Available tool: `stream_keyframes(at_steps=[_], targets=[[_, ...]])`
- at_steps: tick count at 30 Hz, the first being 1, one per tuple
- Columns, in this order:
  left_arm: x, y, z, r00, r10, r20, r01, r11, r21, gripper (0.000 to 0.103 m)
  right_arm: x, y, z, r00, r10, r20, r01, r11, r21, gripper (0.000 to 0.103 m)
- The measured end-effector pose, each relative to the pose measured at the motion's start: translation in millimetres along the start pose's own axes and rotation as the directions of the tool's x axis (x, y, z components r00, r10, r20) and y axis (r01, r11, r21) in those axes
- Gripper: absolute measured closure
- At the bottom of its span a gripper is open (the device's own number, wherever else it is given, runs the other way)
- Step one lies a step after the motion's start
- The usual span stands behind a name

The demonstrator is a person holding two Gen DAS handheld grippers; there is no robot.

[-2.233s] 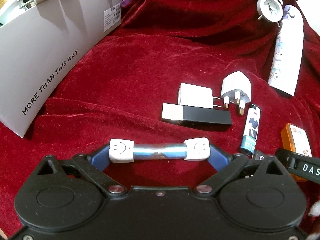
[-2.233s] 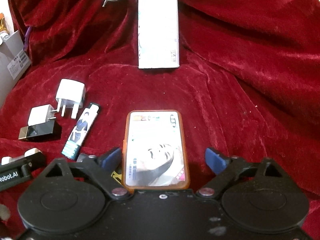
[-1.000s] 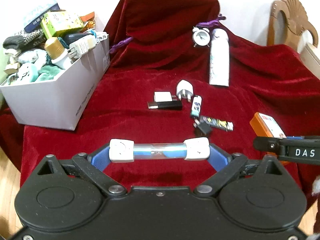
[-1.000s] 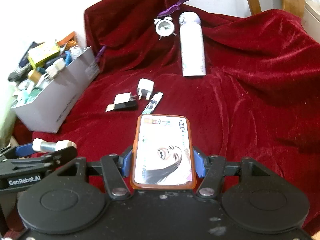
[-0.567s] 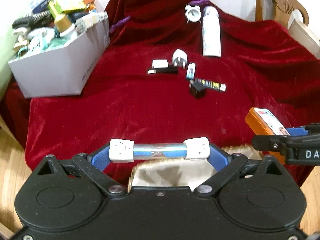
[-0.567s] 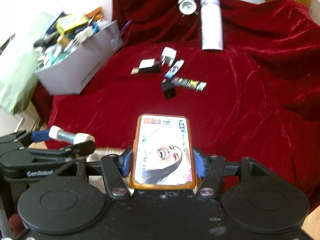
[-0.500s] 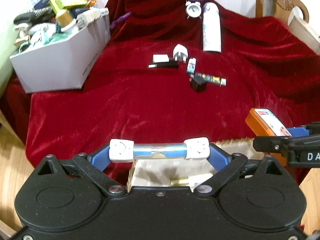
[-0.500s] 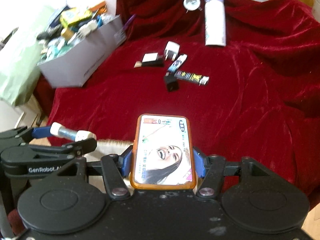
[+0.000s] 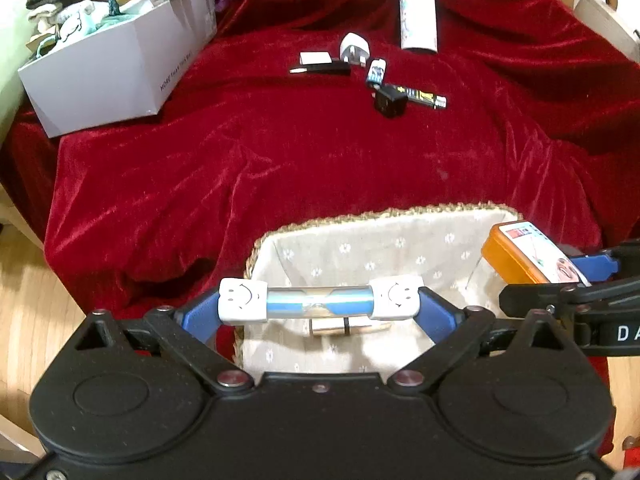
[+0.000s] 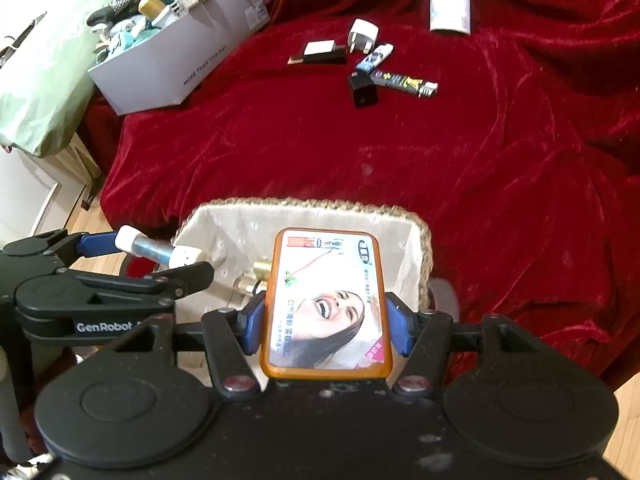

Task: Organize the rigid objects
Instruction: 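Carry the hourglass and phone case over the basket with both tools, then open both tools to drop the hourglass and phone case into the basket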

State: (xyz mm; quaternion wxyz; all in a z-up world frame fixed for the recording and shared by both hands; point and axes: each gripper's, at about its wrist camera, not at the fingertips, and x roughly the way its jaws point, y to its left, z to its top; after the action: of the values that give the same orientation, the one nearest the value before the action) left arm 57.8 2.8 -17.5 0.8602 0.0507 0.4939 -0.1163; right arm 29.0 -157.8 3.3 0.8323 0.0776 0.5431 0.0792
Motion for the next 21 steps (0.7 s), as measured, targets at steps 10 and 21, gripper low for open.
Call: stream_keyframes(at_steps=[10,21], targets=[[6,-3,-8,0.999,0.000,-0.052,0.001,1.000,0.014,0.008,12,4,-5,0.998,-0.002,-0.058,0.001,1.000,-0.006,0.044],[16,-3,-14,0.995,0.015,-0.095,-0.013,1.000,0.026,0.008,25,8,-9,0.995,-0.008,-0.100,0.007,1.000,-0.013,0.044]])
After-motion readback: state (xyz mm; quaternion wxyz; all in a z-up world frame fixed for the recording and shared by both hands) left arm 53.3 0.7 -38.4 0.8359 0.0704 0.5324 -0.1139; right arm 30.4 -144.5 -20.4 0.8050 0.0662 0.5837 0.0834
